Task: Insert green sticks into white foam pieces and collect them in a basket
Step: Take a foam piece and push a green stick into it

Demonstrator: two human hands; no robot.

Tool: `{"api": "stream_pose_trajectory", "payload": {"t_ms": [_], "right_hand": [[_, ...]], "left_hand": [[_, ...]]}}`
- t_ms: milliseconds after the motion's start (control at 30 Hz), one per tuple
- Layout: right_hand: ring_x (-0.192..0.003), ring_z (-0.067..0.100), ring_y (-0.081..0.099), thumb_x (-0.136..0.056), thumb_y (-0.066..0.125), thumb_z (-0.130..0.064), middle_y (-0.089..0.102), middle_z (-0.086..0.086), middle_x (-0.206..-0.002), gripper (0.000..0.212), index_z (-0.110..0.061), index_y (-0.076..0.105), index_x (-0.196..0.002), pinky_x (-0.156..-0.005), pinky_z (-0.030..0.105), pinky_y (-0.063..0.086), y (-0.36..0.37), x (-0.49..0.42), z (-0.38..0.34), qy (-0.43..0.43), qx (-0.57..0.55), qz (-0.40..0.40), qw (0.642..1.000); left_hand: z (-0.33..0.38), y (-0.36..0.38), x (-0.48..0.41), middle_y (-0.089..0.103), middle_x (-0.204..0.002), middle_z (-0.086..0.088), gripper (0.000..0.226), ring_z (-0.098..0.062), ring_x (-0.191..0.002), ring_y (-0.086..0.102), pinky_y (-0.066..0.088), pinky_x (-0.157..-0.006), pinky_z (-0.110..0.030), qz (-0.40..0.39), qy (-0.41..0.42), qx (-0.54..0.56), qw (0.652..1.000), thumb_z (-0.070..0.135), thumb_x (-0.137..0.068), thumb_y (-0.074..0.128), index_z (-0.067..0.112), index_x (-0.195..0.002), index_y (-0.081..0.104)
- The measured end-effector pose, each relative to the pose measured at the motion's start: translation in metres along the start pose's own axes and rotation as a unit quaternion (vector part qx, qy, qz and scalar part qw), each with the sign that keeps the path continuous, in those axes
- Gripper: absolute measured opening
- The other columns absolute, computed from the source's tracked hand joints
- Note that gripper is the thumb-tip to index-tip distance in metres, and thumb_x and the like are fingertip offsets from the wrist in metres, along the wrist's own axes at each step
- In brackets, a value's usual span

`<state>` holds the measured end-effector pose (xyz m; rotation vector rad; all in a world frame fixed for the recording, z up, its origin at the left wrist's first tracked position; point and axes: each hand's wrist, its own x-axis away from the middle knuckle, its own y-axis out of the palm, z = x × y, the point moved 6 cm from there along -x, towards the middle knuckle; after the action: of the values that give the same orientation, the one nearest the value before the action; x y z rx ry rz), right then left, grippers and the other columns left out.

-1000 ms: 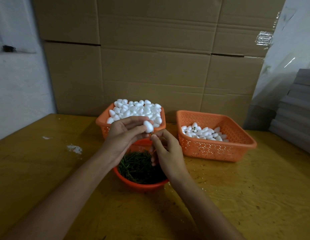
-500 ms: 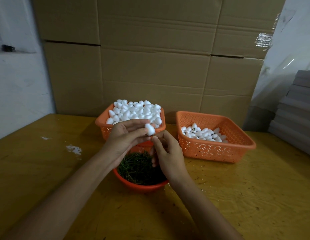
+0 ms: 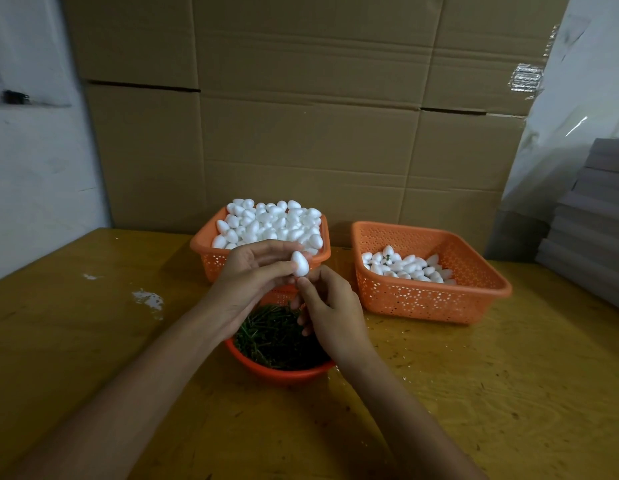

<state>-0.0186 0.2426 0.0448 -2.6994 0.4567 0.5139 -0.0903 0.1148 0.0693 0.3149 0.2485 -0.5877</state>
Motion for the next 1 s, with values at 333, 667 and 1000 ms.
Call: {"api": "stream_pose_trajectory", "payload": {"t_ms": [333,667,1000], "right_hand": [[-0.062,0.018,0.066,-0.108,0.058,-0.024,0.071,0.003,-0.085,0.010,-0.018,0.066,-0.111,-0.056,0.035,0.057,-0.005,0.002,-0.008,-0.023,-0.048,0.011,0.999],[-0.062,0.018,0.066,-0.107,0.060,-0.026,0.072,0.003,-0.087,0.012,-0.017,0.068,-0.108,-0.056,0.037,0.058,-0.005,0.002,-0.006,-0.018,-0.045,0.013,0.999],[-0.066,0.019,0.065,-0.106,0.061,-0.016,0.072,0.011,-0.095,0.010,-0.008,0.068,-0.105,-0.054,0.035,0.056,-0.015,-0.003,-0.009,0.003,-0.100,0.023,0.995]], "left_hand": [[0.001,0.001,-0.001,0.075,-0.120,-0.020,0.025,-0.029,-0.120,0.071,0.058,-0.093,-0.031,-0.060,0.013,0.040,0.997,-0.005,-0.082,0.073,0.010,-0.100,0.082],[0.002,0.001,0.000,0.077,-0.113,-0.018,0.026,-0.028,-0.107,0.071,0.060,-0.088,-0.032,-0.062,0.018,0.032,0.997,0.010,-0.078,0.083,0.012,-0.104,0.081],[0.005,0.004,0.000,0.073,-0.129,-0.016,0.034,-0.031,-0.120,0.070,0.061,-0.090,-0.033,-0.054,0.033,0.036,0.997,0.010,-0.088,0.080,0.016,-0.121,0.076]]}}
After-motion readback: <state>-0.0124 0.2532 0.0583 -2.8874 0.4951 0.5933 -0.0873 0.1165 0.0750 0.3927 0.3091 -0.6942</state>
